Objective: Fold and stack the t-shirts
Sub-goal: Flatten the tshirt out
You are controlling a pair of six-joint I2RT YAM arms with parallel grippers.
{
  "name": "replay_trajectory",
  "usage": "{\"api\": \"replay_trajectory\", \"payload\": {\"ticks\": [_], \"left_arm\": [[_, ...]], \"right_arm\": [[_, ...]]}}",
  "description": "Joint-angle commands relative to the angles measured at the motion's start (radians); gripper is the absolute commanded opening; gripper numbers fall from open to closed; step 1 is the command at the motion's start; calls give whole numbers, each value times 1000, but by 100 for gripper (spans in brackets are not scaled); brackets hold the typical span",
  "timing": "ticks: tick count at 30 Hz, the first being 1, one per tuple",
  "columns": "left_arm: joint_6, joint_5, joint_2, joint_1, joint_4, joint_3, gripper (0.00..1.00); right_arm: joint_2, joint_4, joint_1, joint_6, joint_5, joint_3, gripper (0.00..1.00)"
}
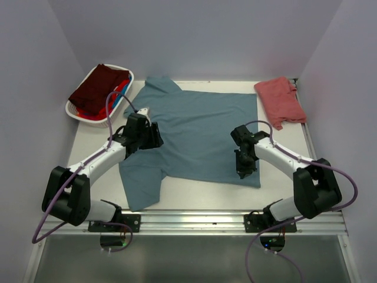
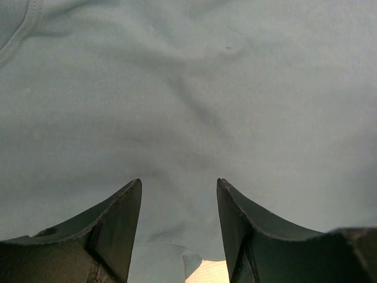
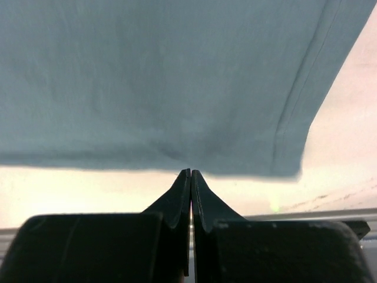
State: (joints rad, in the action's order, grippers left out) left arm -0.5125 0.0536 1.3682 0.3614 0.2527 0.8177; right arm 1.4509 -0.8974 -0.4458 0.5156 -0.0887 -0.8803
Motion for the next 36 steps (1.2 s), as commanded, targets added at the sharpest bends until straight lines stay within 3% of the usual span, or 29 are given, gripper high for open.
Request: {"api": "replay_trajectory", "payload": {"ticks": [1,7,11,14,23,36], "left_arm": [[26,15,-18,-1,-27,8,57],[29,12,-44,-6,-21,-6,57],[29,8,-73,-9,-3,-15,59],[23,-49,-74,-9,25,-29,69],[-15,-49,58,-75,-59,-63,62],[-30,-113,251,-84,-121,20,54]], "right_arm": [[-14,-123,-11,-12,107,-16,0],[-9,-179,-21,-3,92,-2,0],[-73,-152,-21,30,-29,-54,0],[-80,-65,-13,55,-197,-91,0],[221,274,206,-9,-224,-241,0],[474,353,282,-2,-195,-388,0]]}}
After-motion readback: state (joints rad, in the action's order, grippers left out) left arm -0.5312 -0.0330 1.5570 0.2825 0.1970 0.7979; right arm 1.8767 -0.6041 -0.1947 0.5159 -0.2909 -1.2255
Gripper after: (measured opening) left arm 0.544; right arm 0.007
